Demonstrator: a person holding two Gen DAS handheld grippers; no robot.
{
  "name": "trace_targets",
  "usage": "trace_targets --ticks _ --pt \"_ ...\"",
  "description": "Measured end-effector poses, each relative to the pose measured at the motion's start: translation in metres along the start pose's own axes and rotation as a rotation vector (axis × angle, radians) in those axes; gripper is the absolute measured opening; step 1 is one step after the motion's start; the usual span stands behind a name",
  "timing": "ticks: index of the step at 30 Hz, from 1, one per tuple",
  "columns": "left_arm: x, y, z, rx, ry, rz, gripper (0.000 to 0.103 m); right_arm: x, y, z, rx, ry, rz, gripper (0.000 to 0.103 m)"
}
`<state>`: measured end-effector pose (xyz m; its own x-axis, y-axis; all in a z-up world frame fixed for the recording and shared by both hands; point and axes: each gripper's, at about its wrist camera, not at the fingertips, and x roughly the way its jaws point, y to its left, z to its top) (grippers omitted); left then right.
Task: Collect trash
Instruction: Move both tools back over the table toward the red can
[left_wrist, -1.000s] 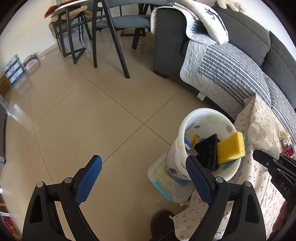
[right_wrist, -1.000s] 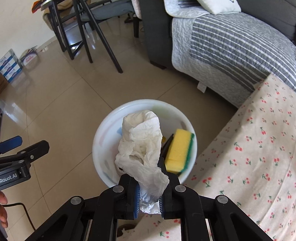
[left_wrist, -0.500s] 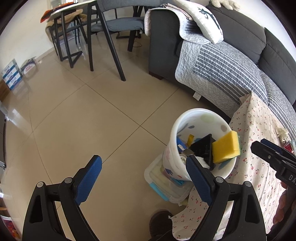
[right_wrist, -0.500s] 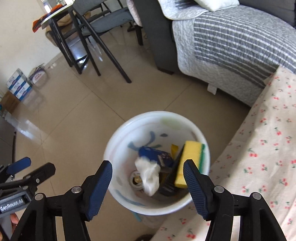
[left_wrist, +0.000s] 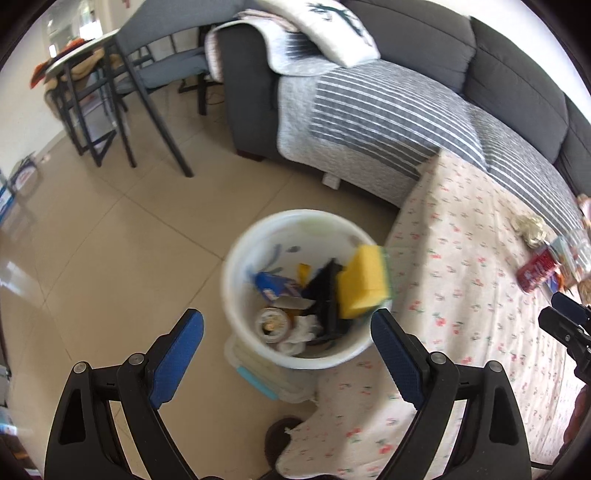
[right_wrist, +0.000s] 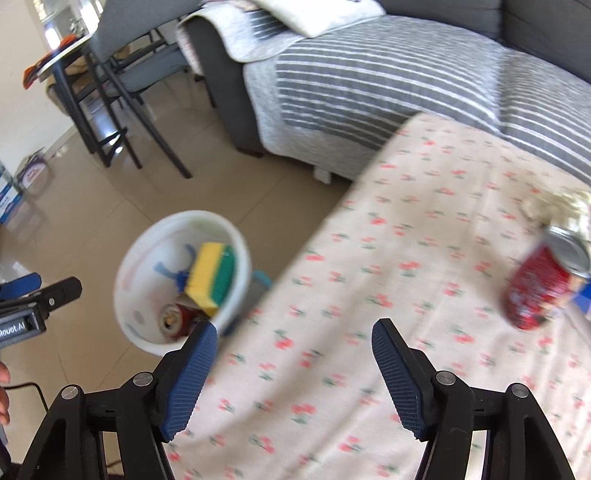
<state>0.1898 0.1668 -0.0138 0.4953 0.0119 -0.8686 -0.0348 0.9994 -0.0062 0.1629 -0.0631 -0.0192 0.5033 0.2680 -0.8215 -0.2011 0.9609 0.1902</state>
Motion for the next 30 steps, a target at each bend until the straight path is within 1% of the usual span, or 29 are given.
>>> trace_targets --ticks 2,7,9,11,17,25,27,30 --pt "-0.002 -0.026 0.001 0.034 0.005 -0.032 0.094 -0.015 -0.024 -0.007 0.019 -0.010 -0.029 0.076" --pt "-0.006 -0.088 0.003 0.103 -0.008 -0.059 0.095 -0.049 -0.080 -0.027 0.069 -0.024 -0.094 0.077" --pt "-0.007 -0.111 0.003 0.118 -0.008 -0.083 0.103 -0.062 -0.103 -0.036 0.089 -0.025 -0.116 0.077" --pt "-0.009 -0.136 0.003 0.140 -0.018 -0.111 0.103 -0.073 -0.122 -0.044 0.103 -0.025 -0.140 0.078" --pt "-0.006 -0.210 -0.003 0.226 -0.033 -0.143 0.103 -0.099 -0.180 -0.068 0.153 -0.025 -0.187 0.080" --pt "0.008 -0.279 -0.015 0.323 -0.026 -0.212 0.103 -0.114 -0.246 -0.096 0.233 -0.005 -0.228 0.080" --pt "0.016 -0.293 -0.015 0.329 -0.021 -0.233 0.103 -0.115 -0.263 -0.100 0.266 0.025 -0.248 0.080" --pt "0.030 -0.310 -0.010 0.317 -0.005 -0.280 0.103 -0.118 -0.286 -0.107 0.304 0.043 -0.248 0.080"
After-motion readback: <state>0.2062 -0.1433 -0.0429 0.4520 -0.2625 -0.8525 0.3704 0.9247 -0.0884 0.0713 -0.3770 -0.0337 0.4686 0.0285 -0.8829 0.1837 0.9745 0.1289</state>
